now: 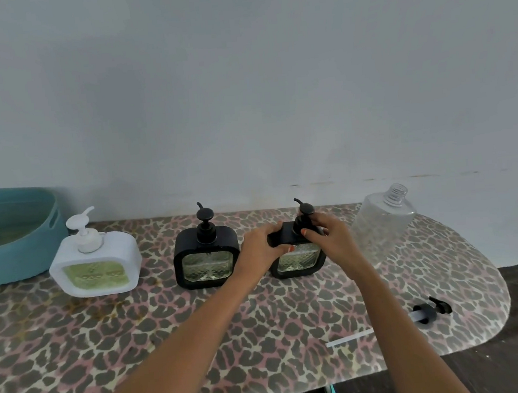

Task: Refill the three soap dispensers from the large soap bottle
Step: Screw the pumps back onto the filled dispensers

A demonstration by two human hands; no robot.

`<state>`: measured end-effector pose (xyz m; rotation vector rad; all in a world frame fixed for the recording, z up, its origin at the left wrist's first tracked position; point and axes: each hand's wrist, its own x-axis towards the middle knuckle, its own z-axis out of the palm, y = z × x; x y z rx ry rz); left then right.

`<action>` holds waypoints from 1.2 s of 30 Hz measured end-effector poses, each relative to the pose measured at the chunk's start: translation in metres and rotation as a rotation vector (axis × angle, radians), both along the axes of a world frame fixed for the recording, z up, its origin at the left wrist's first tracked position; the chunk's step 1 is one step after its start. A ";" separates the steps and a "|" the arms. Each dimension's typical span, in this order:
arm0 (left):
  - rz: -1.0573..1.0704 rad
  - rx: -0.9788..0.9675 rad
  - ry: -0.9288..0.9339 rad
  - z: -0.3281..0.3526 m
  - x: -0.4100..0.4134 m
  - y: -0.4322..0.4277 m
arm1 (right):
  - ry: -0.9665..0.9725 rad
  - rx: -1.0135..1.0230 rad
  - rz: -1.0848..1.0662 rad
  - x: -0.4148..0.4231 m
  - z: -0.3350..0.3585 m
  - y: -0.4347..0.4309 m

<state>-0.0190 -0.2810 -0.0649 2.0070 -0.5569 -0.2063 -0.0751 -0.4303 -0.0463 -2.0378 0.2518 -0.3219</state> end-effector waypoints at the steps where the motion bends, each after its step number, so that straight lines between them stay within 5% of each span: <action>1: 0.000 -0.003 0.002 0.000 0.000 0.000 | -0.004 -0.007 -0.026 0.000 -0.001 0.000; 10: -0.002 0.002 -0.003 -0.001 0.001 0.000 | -0.071 -0.091 -0.311 0.015 -0.010 0.017; 19: 0.001 -0.005 -0.002 -0.002 0.002 0.000 | 0.013 -0.129 -0.055 0.010 -0.001 0.000; 29: -0.006 -0.010 -0.022 -0.001 -0.001 0.001 | -0.052 -0.193 -0.409 0.020 -0.012 0.023; 36: -0.009 -0.011 -0.005 -0.001 0.001 0.001 | -0.047 -0.094 -0.116 0.010 -0.003 0.006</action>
